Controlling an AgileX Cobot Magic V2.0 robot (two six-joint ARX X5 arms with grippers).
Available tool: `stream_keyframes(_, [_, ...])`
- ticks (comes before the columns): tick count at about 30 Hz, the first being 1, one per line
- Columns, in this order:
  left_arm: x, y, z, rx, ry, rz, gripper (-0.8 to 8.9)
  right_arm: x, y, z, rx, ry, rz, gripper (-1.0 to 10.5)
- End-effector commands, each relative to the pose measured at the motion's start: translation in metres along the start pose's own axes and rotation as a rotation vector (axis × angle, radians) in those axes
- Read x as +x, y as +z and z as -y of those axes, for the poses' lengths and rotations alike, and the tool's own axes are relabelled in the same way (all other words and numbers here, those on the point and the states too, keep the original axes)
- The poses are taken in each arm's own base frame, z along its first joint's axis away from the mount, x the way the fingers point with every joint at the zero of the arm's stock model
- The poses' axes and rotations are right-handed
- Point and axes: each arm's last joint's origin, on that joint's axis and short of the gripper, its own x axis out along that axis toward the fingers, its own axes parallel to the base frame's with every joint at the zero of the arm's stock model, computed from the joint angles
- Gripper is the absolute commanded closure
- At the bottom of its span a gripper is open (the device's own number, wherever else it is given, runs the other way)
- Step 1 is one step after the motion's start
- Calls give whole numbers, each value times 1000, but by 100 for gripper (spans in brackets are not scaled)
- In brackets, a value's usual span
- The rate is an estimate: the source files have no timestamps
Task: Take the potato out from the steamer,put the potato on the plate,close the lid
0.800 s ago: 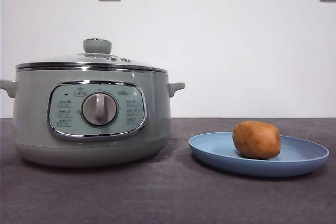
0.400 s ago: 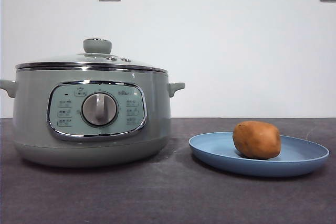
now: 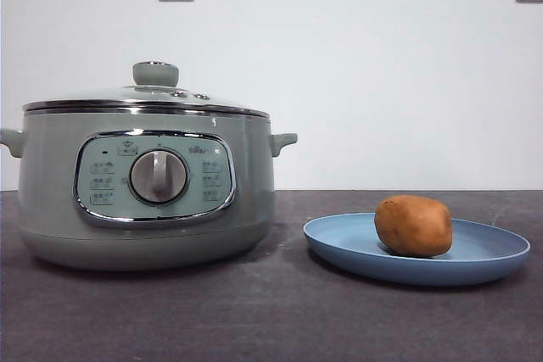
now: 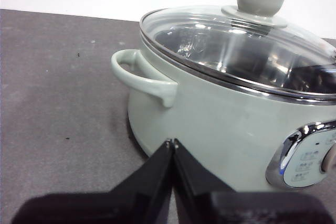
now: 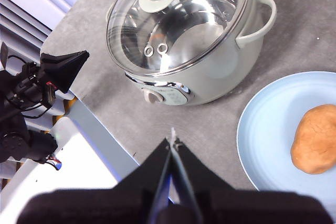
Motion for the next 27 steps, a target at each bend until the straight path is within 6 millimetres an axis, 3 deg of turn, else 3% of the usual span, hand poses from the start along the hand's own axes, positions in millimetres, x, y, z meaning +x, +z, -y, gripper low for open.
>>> stream_keyframes(1, [1, -4, -1, -7, 5, -9, 814, 1, 0, 1, -7, 0, 0, 947])
stream_keyframes(18, [1, -4, -1, -7, 5, -8, 814, -1, 0, 0, -48, -3, 7, 947])
stream_keyframes(22, [1, -4, -1, -7, 4, -8, 814, -14, -3, 4, -219, -159, 31, 947])
stream_keyframes(27, [1, -4, -1, -7, 4, -8, 814, -34, -15, 11, -187, -321, 132, 947])
